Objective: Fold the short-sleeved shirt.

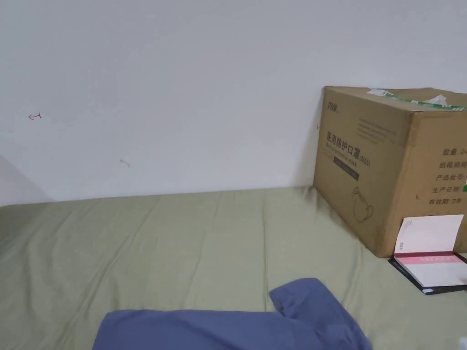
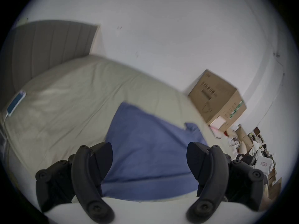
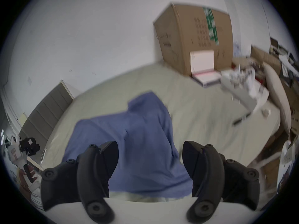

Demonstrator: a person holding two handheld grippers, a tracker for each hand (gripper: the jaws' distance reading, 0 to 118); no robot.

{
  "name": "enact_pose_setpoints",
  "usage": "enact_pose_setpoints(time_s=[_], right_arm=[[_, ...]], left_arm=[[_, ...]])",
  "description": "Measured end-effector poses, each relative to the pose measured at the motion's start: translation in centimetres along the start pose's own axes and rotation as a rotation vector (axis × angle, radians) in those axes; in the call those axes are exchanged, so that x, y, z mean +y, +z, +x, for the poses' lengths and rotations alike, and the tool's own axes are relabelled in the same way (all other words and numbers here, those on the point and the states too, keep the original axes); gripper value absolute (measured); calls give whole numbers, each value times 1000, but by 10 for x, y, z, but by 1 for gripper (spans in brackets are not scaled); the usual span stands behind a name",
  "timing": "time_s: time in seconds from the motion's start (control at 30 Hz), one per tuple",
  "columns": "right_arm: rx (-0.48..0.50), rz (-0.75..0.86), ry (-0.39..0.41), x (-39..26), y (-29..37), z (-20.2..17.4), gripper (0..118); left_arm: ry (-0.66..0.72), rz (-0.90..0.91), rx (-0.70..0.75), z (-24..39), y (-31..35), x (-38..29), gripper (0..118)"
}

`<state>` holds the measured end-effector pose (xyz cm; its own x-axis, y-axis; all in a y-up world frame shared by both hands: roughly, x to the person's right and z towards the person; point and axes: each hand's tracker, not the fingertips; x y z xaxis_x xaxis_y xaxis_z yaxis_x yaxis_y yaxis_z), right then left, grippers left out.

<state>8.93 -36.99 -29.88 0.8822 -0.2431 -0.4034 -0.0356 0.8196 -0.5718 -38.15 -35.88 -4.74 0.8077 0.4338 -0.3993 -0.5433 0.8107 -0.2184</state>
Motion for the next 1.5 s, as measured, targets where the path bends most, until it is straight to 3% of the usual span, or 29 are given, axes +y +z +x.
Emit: enact_pose_setpoints(time_s=[0.17,0.2,0.23,0.27,0.37,0.4,0.47,0.57,0.67,0.77,0.8,0.9,0.93,1.0,1.03,1.3,1.43,1.5], right_arm=[[54,301,100,33,28,-54,84],[76,356,115,37,30,-62,81],[87,412,123,40,31,-70,70],[89,460,123,43,31,-78,37],[28,506,106,58,21,-95,5],[18,510,86,61,17,-97,1],[122,473,38,72,3,-94,1],[128,431,39,81,-9,-94,1],[218,352,53,84,-27,-91,1],[175,284,85,83,-52,-91,1],[171,268,96,81,-62,-90,1],[140,191,94,74,-90,-83,1],[140,173,80,71,-97,-80,1],[151,176,35,66,-105,-73,1],[162,172,19,64,-110,-70,1],[161,63,34,60,-141,-65,1],[157,31,39,55,-149,-63,1],[156,18,35,52,-152,-62,1]], left_arm=[[-213,250,6,54,3,28,98],[-236,281,-6,63,2,31,89],[-258,319,-23,72,2,35,73],[-271,345,-42,78,-1,41,39],[-281,351,-37,95,-13,51,10],[-299,362,-5,98,-17,54,0],[-278,350,-22,98,-23,63,0],[-213,292,-43,86,-41,87,0],[-188,35,33,63,-94,130,0],[-21,-287,-17,8,-172,161,0],[16,-321,-8,-3,-189,162,0],[-141,-467,115,-34,-253,165,0],[-178,-519,145,-47,-273,160,8],[-130,-512,167,-69,-303,153,69],[-108,-488,172,-78,-318,149,87],[-90,-578,210,-125,-393,97,88],[-215,-715,273,-138,-416,60,89],[-191,-657,223,-140,-414,61,94]])
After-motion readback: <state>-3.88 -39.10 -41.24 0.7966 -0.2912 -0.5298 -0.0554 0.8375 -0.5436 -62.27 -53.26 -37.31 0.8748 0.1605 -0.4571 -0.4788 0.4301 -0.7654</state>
